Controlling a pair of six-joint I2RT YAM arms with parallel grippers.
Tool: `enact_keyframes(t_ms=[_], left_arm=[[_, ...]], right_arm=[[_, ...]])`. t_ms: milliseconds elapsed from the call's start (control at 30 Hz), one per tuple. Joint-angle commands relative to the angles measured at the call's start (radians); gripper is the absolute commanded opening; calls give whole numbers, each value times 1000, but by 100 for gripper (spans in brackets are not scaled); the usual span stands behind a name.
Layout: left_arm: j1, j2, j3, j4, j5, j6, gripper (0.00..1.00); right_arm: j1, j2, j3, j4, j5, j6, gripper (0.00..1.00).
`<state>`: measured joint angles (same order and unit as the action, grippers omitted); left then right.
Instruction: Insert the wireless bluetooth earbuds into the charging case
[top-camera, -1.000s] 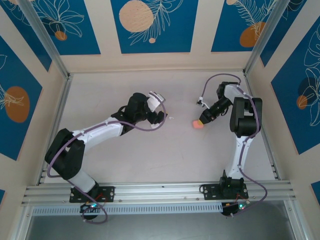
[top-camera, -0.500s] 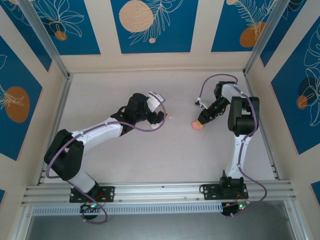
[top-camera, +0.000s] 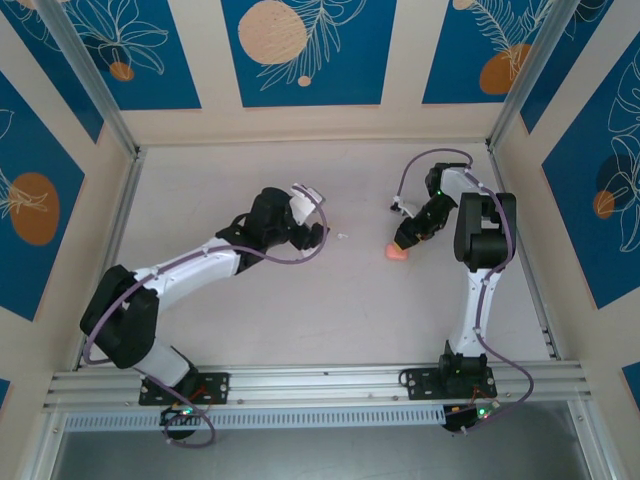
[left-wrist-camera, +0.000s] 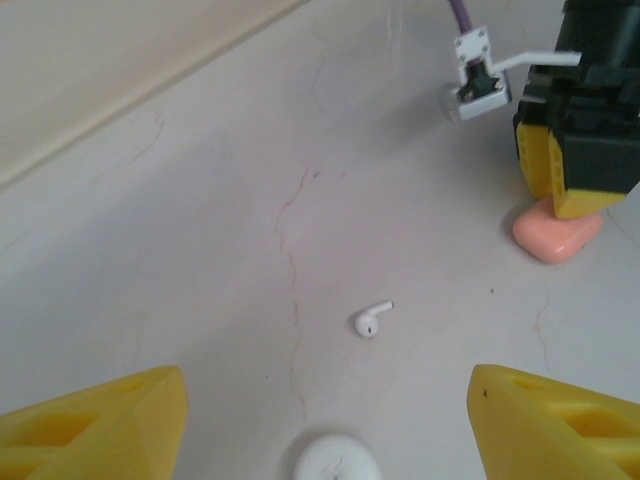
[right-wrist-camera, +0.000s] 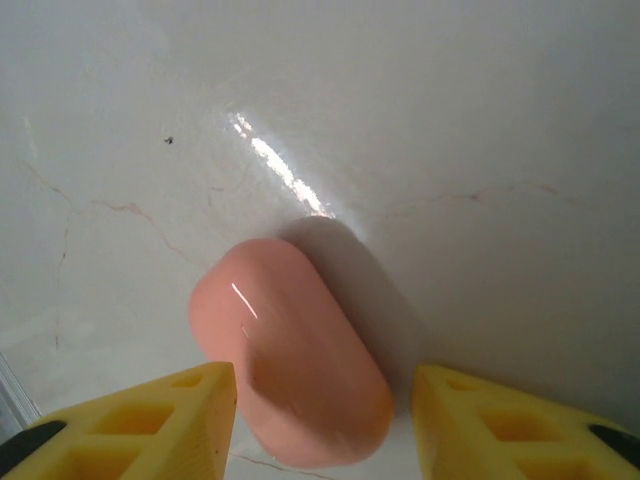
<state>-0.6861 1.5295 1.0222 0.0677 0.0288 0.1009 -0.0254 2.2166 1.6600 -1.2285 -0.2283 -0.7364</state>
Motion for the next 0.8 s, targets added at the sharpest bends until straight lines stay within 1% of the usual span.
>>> enact_keyframes(t_ms=[0, 100, 200, 300, 367, 433, 567, 767], left_arm=[[-14, -17, 54, -135, -35, -79, 72], [-15, -1, 107, -248, -41, -144, 71], [-16, 28, 179, -393, -61, -230, 70], [-22, 79, 274, -559, -86, -304, 69], [-26, 124, 340, -664, -121, -361, 69], [-27, 172, 402, -745, -144, -406, 68], [-28, 287, 544, -903, -192, -472, 67], [-29, 451, 717, -1059, -224, -511, 67]], right_arm=[[13, -38, 35, 13, 1, 36, 52], [16, -76, 33, 28, -12, 51, 53], [16, -152, 19, 59, -57, 67, 54], [13, -266, -5, 130, -156, 144, 58], [12, -359, -59, 222, -261, 228, 61], [16, -426, -115, 310, -311, 315, 63], [25, -503, -197, 432, -339, 532, 65], [28, -617, -369, 596, -375, 772, 64]])
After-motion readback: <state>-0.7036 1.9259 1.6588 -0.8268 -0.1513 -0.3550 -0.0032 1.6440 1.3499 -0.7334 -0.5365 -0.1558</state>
